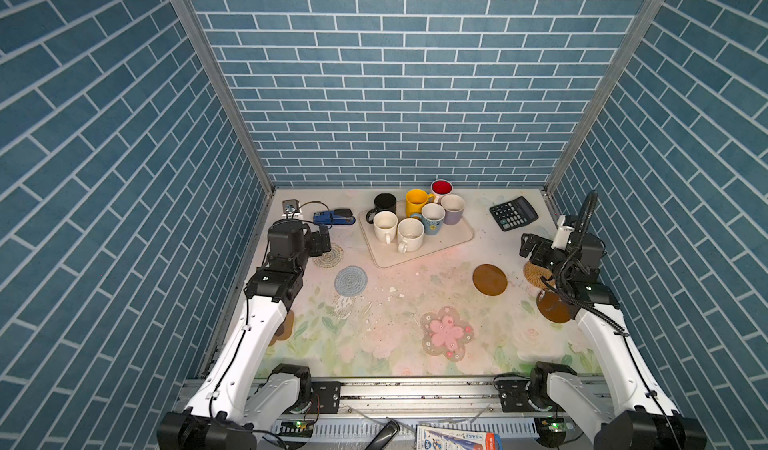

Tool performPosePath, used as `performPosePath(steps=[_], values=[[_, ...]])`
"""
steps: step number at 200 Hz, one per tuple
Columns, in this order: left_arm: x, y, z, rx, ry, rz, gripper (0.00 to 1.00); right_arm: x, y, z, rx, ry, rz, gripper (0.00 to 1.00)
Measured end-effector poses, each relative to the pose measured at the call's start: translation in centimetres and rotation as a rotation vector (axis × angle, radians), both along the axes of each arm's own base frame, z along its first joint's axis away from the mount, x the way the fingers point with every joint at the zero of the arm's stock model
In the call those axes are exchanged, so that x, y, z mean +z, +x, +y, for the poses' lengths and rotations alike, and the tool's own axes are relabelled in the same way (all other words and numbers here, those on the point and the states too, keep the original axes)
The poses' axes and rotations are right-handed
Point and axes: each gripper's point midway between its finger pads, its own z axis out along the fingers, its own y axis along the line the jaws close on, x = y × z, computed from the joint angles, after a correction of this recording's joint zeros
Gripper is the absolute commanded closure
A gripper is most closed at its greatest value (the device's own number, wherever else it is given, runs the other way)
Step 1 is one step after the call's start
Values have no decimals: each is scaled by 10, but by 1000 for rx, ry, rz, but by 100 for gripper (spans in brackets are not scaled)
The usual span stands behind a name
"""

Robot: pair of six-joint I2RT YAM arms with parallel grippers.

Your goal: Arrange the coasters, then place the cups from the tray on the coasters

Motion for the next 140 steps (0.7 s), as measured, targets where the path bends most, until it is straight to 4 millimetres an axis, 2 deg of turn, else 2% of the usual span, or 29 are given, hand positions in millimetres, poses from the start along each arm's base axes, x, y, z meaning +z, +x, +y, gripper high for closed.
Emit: performPosePath(steps=[18,48,69,95,140], values=[[-14,-15,-6,3,-24,72,9,0,-11,30,98,17,34,4],[-44,-36,3,102,-88,201,20,-10,-27,83,274,20,103,8],[-71,-53,9,185,-144,293,27,-19,-32,111,360,18,141,8],[-103,-79,19,292,-188,381,23,-34,-35,136,429,13,186,7],[-138,-114,46,507,-244,413,15,-64,-28,164,489,5,255,7]])
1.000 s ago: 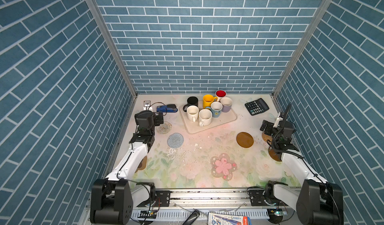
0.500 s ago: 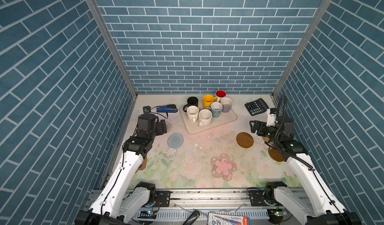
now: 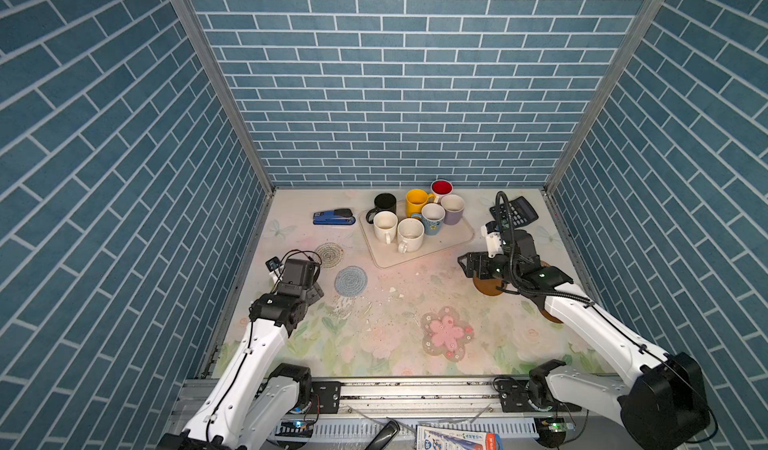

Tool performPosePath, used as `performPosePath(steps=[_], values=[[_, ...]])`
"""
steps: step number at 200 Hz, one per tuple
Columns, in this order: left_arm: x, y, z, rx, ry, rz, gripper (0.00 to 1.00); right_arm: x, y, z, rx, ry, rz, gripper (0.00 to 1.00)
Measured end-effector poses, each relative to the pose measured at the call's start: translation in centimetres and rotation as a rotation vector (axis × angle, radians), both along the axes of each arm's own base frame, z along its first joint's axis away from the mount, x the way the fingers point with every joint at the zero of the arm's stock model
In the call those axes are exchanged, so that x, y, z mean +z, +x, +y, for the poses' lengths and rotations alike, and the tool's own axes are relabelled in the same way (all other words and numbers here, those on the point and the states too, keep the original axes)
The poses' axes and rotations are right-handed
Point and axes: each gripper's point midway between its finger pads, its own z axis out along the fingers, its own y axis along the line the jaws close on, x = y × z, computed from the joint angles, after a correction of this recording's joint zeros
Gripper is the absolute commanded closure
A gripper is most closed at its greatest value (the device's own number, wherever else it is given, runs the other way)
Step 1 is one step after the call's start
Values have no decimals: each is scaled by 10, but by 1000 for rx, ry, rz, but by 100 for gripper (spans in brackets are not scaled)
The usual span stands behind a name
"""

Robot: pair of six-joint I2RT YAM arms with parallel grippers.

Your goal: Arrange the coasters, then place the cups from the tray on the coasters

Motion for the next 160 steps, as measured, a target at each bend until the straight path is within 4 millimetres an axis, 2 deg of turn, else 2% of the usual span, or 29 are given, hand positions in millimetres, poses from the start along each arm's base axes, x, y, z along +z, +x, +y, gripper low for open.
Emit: performPosePath(steps=[29,83,160], values=[[-17,-13,15,122,-16,22,11,-12,4,10,16,15,33,8],[-40,-37,50,342,-66,65,8,-11,4,20,47,45,32,7],[-89,-60,67,507,-244,121,10,-8,8,27,67,75,14,5]])
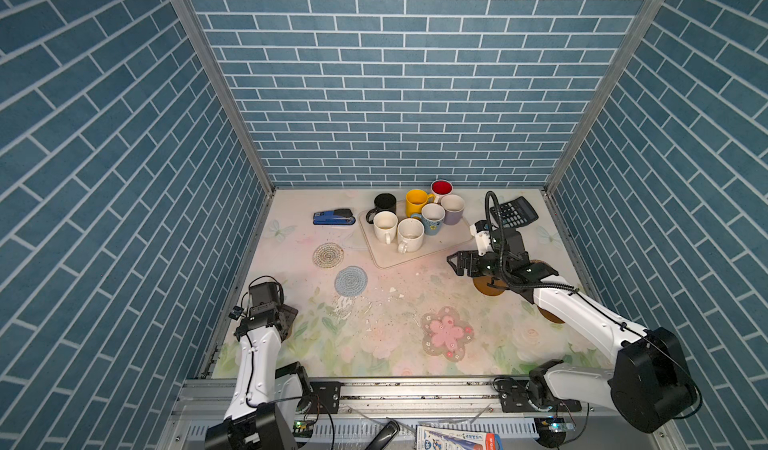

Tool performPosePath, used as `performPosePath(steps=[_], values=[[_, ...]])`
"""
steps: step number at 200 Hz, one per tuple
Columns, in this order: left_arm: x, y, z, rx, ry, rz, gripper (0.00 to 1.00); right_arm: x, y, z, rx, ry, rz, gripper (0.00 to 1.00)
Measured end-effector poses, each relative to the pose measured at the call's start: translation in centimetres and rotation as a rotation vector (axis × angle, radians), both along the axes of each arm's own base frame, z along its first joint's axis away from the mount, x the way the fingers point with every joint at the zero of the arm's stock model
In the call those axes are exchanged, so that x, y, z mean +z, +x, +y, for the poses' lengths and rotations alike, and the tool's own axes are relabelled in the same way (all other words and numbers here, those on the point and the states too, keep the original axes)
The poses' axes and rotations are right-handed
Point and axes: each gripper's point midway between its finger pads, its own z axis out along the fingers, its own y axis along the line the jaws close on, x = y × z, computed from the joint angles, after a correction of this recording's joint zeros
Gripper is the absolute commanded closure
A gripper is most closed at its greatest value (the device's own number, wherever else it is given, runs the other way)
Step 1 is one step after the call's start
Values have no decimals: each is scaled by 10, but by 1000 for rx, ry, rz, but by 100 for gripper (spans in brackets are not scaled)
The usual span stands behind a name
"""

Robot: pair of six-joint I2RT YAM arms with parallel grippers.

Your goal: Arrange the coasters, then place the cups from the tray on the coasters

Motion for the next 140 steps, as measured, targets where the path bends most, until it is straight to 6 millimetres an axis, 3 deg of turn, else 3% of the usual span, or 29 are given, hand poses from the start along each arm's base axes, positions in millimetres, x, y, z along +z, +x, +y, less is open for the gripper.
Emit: performPosePath(steps=[140], values=[[-9,9,12,-19,-5,34,9,-2,2,7,26,22,3,5]])
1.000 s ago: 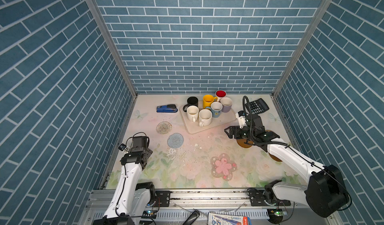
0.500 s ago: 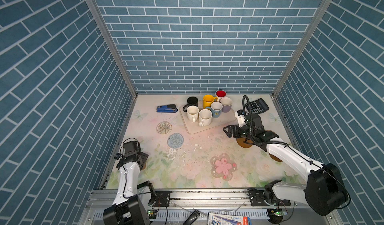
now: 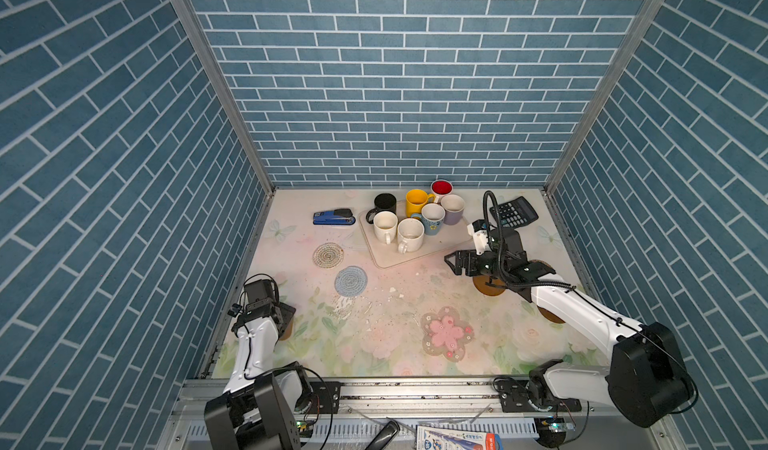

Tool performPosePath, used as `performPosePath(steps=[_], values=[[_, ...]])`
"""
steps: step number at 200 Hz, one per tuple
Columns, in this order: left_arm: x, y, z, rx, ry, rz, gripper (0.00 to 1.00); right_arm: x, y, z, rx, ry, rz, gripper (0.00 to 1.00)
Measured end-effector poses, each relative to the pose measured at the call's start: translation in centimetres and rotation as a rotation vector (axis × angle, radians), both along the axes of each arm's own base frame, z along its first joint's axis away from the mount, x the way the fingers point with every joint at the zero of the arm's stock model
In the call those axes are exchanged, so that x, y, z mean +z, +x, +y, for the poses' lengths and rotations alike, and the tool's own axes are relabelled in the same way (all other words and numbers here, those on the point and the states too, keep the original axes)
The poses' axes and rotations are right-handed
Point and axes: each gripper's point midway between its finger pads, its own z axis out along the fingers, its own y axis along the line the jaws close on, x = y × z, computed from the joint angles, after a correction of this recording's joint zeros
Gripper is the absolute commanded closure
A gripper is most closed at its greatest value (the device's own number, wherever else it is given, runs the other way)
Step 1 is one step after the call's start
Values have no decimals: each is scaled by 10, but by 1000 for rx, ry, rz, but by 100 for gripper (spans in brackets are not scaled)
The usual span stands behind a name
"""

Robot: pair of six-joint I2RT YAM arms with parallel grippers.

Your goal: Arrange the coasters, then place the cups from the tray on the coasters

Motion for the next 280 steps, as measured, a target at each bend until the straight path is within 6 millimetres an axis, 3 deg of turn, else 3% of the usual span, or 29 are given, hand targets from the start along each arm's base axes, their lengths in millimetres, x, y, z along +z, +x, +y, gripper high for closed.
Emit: performPosePath(steps=[129,206,280], values=[[-8,1,-4,-49,13,76,17,2,-2,2,9,5,-4,6],[-3,74,-10,-175,122,-54,17,0,-2,3,9,2,2,6],[8,91,-31,-223,40,-159,15,0,-2,3,10,2,2,5]])
